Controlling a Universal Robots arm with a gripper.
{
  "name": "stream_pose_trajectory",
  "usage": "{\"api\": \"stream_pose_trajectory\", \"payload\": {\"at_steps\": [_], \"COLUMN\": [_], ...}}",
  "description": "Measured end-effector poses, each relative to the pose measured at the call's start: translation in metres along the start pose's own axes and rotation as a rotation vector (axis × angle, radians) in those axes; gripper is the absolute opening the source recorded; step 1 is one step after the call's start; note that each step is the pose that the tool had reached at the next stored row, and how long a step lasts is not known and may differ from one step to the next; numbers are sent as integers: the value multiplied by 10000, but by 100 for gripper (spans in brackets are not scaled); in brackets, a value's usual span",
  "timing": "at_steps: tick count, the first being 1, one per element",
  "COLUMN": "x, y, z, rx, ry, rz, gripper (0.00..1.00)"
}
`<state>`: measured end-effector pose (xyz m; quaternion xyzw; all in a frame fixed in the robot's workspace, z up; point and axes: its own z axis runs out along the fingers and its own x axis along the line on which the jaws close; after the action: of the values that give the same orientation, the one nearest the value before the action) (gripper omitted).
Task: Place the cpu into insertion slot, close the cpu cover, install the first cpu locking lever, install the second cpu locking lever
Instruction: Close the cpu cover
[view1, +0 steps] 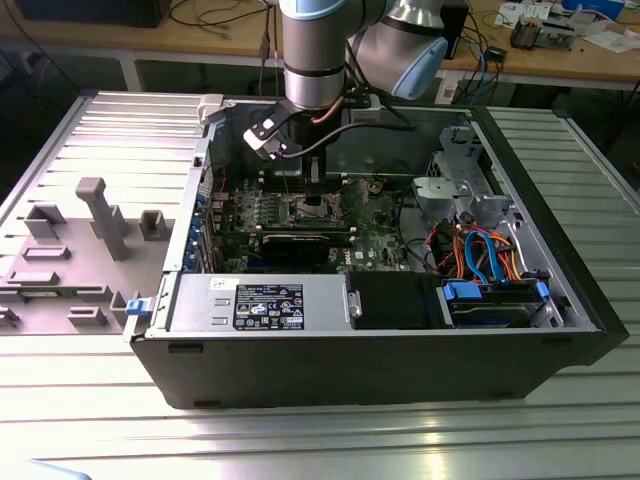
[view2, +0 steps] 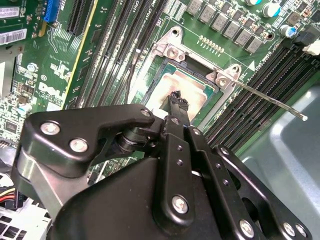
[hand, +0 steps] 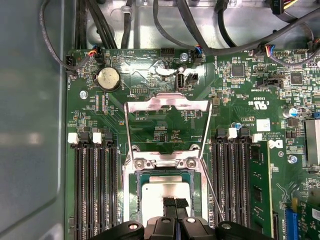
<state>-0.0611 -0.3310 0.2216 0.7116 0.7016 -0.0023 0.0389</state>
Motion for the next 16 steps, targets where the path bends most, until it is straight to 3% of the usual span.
{"api": "stream_pose_trajectory", "payload": {"at_steps": [3, 5, 14, 15, 16], "x": [-3, -7, -7, -7, -7], "y": [2, 6, 6, 7, 8], "z": [-49, -115, -118, -119, -119], "rx": [-1, 0, 0, 29, 204], "ry": [1, 0, 0, -1, -5], "rz": [0, 0, 0, -4, -16], "gripper": [11, 11, 11, 11, 11]}}
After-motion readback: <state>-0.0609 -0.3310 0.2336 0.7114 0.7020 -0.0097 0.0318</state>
